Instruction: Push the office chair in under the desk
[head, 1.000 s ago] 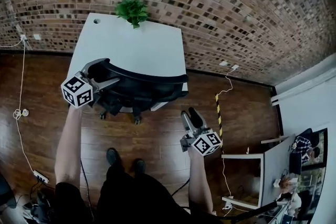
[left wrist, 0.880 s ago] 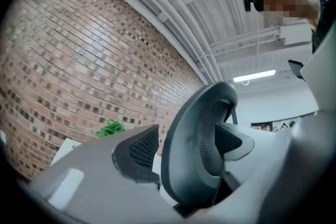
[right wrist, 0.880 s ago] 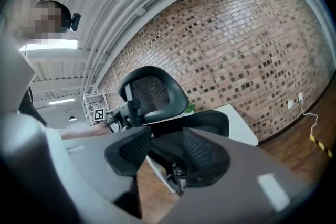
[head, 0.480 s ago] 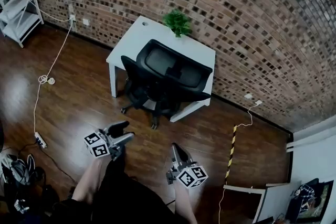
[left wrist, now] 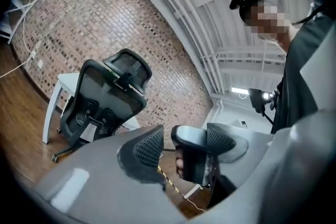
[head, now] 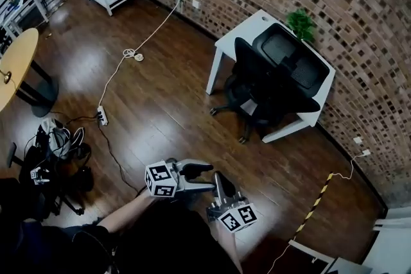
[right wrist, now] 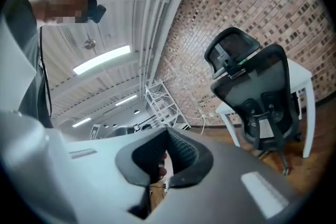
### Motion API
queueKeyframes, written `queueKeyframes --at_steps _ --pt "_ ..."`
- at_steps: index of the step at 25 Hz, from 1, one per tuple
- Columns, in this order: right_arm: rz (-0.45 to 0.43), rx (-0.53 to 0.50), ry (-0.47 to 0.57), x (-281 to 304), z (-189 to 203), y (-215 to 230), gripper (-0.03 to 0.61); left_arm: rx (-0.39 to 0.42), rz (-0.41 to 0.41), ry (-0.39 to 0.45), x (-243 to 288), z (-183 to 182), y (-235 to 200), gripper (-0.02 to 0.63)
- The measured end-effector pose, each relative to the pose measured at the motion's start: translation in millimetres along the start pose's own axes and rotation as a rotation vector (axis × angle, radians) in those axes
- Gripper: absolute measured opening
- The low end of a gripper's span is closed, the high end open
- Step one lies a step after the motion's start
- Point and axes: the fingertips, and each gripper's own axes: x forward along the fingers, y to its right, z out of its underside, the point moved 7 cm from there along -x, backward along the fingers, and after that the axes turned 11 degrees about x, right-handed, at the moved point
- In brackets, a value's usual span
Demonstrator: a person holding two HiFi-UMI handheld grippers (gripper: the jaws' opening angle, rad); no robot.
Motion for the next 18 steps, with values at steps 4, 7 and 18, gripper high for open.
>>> queueKeyframes --at_steps 4,7,18 --pt "-0.039 -0.086 -0.047 21 -7 -34 0.012 0.137 -0.013 0.029 -35 -52 21 0.427" --pt "0.036 -0.137 -0.048 20 -35 -36 0.012 0.155 -0.071 0.071 -47 -92 20 0.428" --pt "0.061 -0.427 -0.044 33 -66 -166 0.012 0.128 -0.046 0.149 -119 -177 52 0.442"
